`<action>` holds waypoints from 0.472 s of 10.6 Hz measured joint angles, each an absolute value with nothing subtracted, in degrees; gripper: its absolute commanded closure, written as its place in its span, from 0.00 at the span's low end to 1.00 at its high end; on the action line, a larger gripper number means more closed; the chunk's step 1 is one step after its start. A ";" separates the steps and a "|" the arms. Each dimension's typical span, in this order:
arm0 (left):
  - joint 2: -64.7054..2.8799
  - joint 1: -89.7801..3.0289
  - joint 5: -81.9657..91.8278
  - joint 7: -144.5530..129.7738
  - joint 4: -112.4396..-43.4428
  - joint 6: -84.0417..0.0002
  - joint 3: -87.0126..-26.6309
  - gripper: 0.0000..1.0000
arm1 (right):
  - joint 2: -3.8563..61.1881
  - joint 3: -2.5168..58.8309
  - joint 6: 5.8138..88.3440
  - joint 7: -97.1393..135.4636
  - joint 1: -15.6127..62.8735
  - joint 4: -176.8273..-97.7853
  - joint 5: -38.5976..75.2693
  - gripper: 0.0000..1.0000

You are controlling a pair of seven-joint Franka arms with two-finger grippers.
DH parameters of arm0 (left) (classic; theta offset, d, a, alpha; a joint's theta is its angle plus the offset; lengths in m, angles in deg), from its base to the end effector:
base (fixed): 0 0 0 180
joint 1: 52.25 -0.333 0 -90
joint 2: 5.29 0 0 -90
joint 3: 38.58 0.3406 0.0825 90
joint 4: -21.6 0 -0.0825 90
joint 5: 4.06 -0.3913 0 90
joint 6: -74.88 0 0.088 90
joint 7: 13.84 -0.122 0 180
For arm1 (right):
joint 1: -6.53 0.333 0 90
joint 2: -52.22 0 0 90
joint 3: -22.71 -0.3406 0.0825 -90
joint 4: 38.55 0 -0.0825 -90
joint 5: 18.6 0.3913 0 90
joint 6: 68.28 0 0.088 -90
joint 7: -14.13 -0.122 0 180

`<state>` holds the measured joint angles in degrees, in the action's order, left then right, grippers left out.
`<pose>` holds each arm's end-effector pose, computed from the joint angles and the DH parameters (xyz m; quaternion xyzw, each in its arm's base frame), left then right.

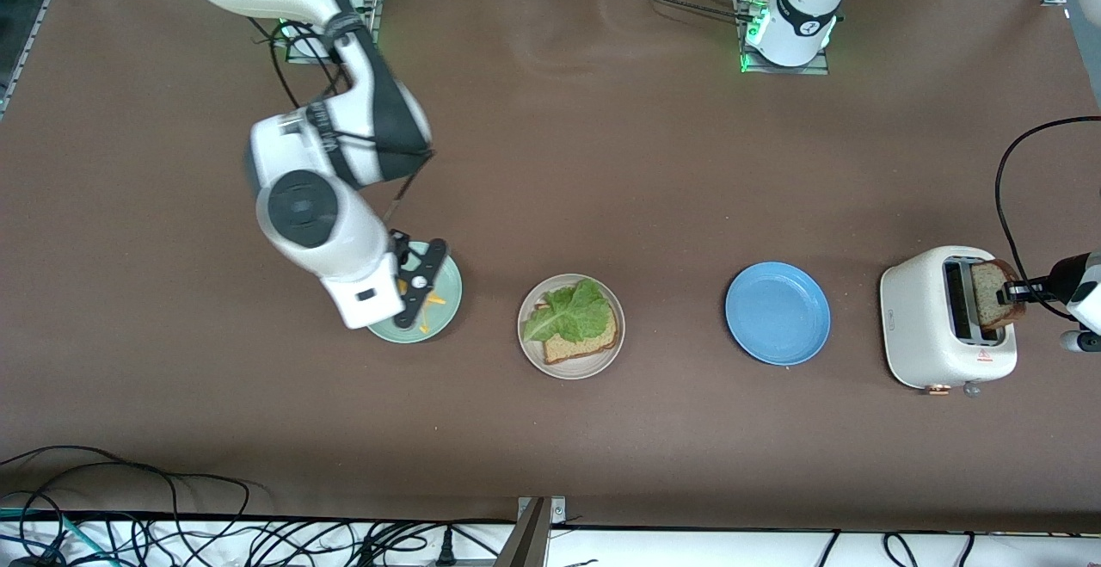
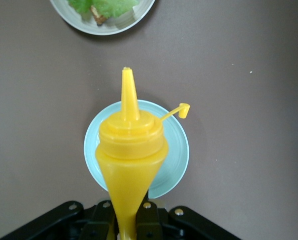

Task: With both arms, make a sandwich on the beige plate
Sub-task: 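Carry the bottle back while the left gripper grasps the toaster toast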

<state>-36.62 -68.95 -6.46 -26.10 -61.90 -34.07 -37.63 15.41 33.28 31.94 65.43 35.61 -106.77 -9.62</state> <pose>0.6784 0.2176 0.3614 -0.9977 -0.0382 0.0557 0.0098 0.6902 0.2859 0.4106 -0.8198 -0.5711 0.0298 0.0305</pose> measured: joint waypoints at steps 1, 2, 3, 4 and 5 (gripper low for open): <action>-36.66 -68.91 -6.46 -25.91 -61.60 -33.67 -37.67 1.00 | 15.85 35.09 31.94 70.83 34.42 -107.69 -4.05 1.00; -36.75 -68.87 -6.46 -25.80 -60.85 -32.67 -37.75 1.00 | 15.94 36.85 31.93 76.11 33.15 -108.49 1.07 1.00; -36.82 -68.84 -6.46 -25.70 -59.71 -31.24 -37.84 1.00 | 15.95 37.83 31.92 81.23 31.37 -109.45 5.38 1.00; -36.83 -68.82 -6.45 -25.63 -58.09 -29.33 -37.89 1.00 | 15.96 38.11 31.75 86.01 29.24 -110.55 9.31 1.00; -36.83 -68.81 -6.45 -25.62 -56.39 -27.53 -37.91 1.00 | 15.95 38.20 31.28 90.76 27.10 -111.78 13.25 1.00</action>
